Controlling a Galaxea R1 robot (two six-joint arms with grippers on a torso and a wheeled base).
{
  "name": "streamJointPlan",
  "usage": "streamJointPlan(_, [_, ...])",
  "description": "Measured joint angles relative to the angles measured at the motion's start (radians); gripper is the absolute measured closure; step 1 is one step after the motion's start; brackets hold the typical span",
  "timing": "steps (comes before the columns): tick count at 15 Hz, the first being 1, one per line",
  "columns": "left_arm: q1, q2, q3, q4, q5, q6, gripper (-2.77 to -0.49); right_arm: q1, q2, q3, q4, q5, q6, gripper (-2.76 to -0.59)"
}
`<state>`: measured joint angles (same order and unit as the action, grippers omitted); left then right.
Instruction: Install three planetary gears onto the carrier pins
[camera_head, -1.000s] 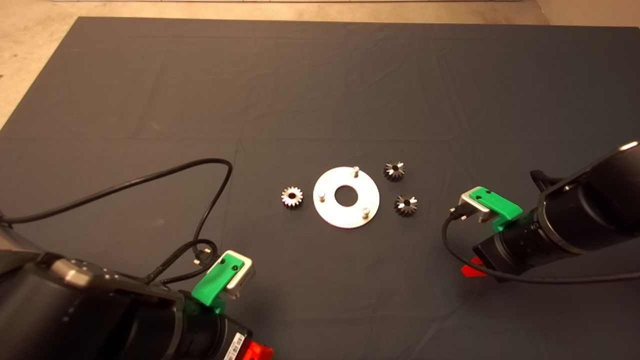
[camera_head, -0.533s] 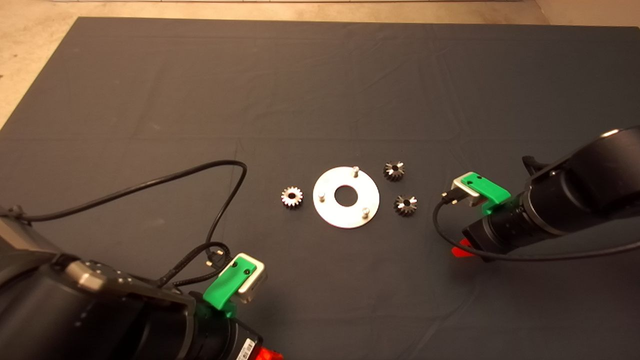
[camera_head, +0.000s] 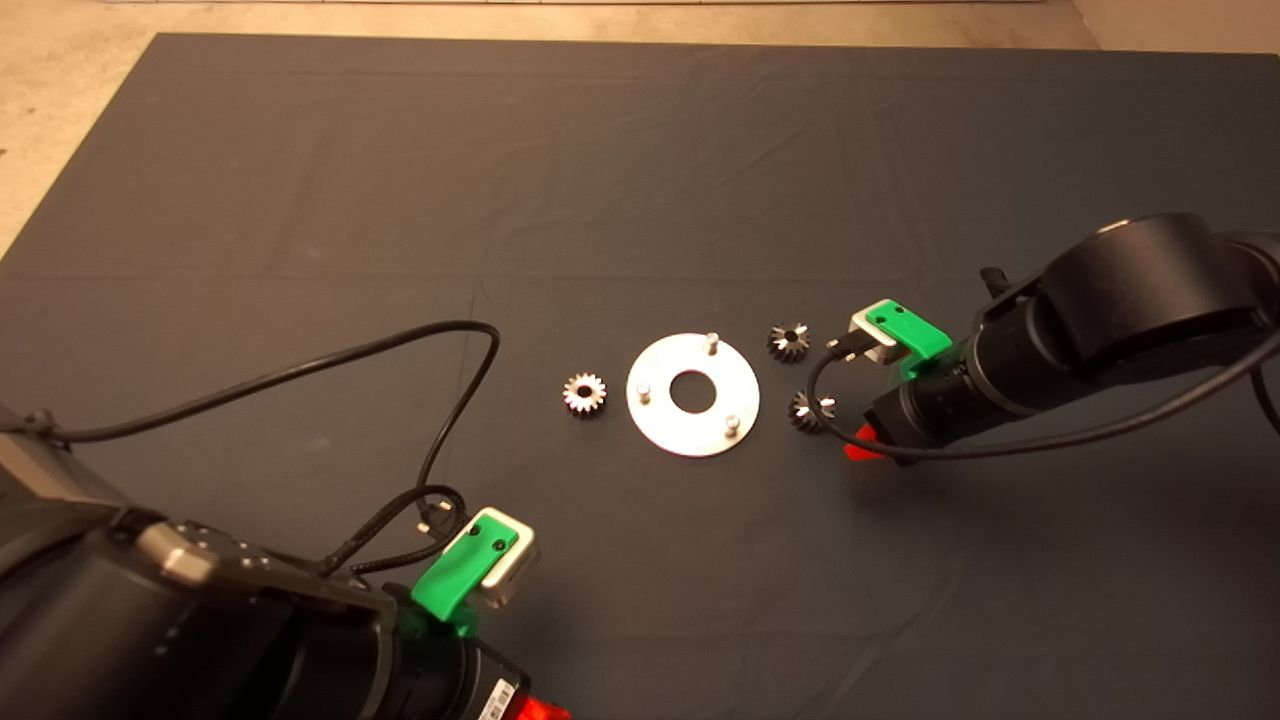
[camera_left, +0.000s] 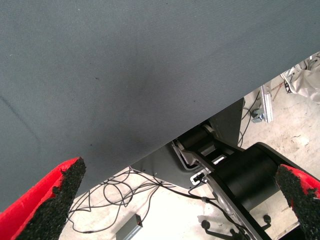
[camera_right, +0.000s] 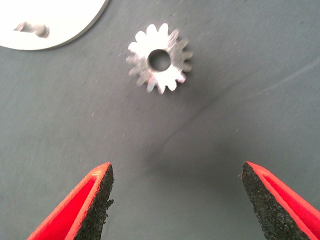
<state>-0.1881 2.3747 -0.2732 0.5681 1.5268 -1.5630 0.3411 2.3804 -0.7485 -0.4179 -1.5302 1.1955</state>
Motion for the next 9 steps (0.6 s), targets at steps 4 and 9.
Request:
streamJointPlan(4, [0.000,0.006,0.000,0.000,0.000,-0.001,-2.77,-0.001,0.012,-0.019,-0.012,0.000,-0.003,-1.89])
streamJointPlan(9, [0.000,0.009,0.000,0.001,0.000,-0.001,-2.77,-0.021,0.019,-0.024,-0.047,0.000,-0.006,-1.89])
